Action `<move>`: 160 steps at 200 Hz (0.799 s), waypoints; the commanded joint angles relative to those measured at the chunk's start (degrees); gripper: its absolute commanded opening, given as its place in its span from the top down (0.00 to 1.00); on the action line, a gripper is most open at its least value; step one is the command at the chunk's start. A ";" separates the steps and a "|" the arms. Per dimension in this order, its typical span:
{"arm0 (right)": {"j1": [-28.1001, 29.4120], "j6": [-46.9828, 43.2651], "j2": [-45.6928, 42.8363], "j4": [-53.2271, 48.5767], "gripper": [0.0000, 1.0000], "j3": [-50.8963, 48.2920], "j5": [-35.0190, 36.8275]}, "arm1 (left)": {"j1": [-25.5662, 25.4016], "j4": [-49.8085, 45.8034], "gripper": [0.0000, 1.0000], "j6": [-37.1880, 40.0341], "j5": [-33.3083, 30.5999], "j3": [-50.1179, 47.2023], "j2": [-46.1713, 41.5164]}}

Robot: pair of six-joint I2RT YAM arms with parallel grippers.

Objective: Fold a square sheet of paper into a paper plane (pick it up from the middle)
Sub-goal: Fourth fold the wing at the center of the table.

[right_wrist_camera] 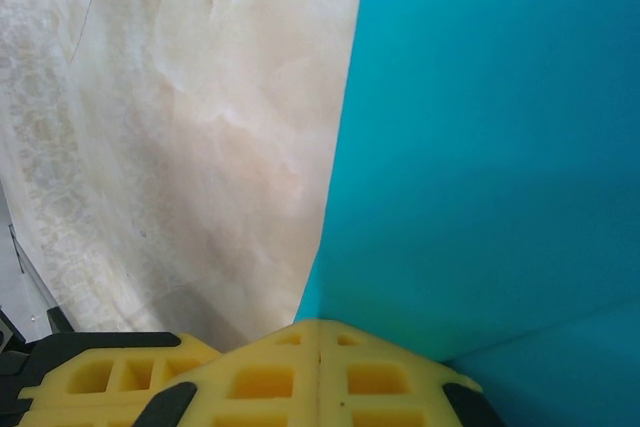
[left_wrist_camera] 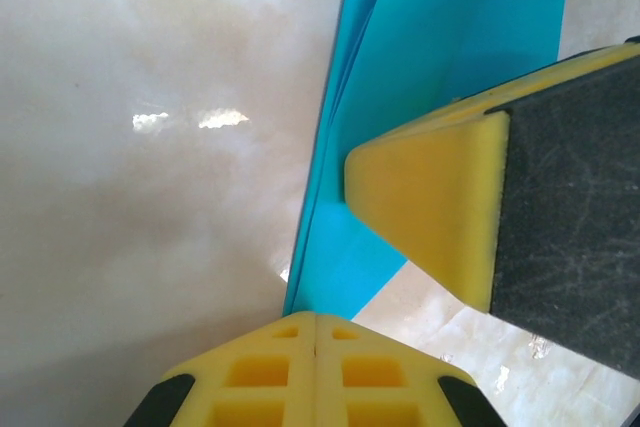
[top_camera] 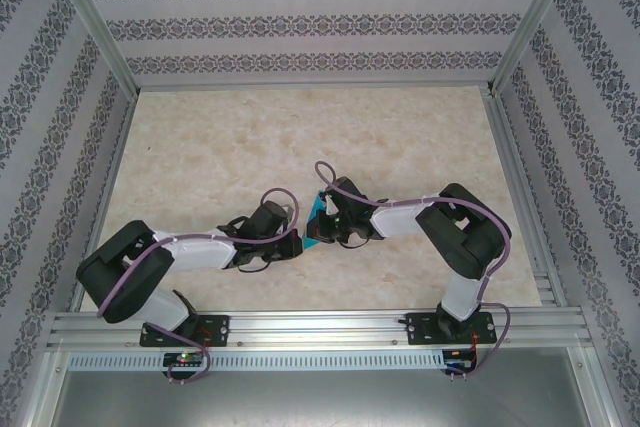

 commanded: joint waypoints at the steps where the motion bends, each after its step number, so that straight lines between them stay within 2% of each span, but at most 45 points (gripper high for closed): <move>1: -0.95 -0.43 1.54 -1.27 1.00 -1.26 1.06 | -0.07 -0.75 1.00 0.10 0.97 -0.15 -3.19; 23: -0.85 -0.04 1.68 -0.74 1.00 -1.41 0.82 | 0.02 0.90 1.00 -0.41 -1.61 -0.44 -3.90; 86: -0.75 0.54 2.25 -0.11 1.00 -1.32 -0.11 | 0.07 5.63 1.00 -1.77 -0.15 -0.55 2.52; 121: -1.54 -1.16 1.81 -1.98 1.00 -0.79 0.38 | 0.10 -0.19 1.00 -2.55 -1.29 -2.60 4.24; 160: -6.33 -5.40 2.97 -3.64 1.00 1.33 0.08 | 0.29 -6.33 1.00 -3.49 -2.11 -3.67 3.79</move>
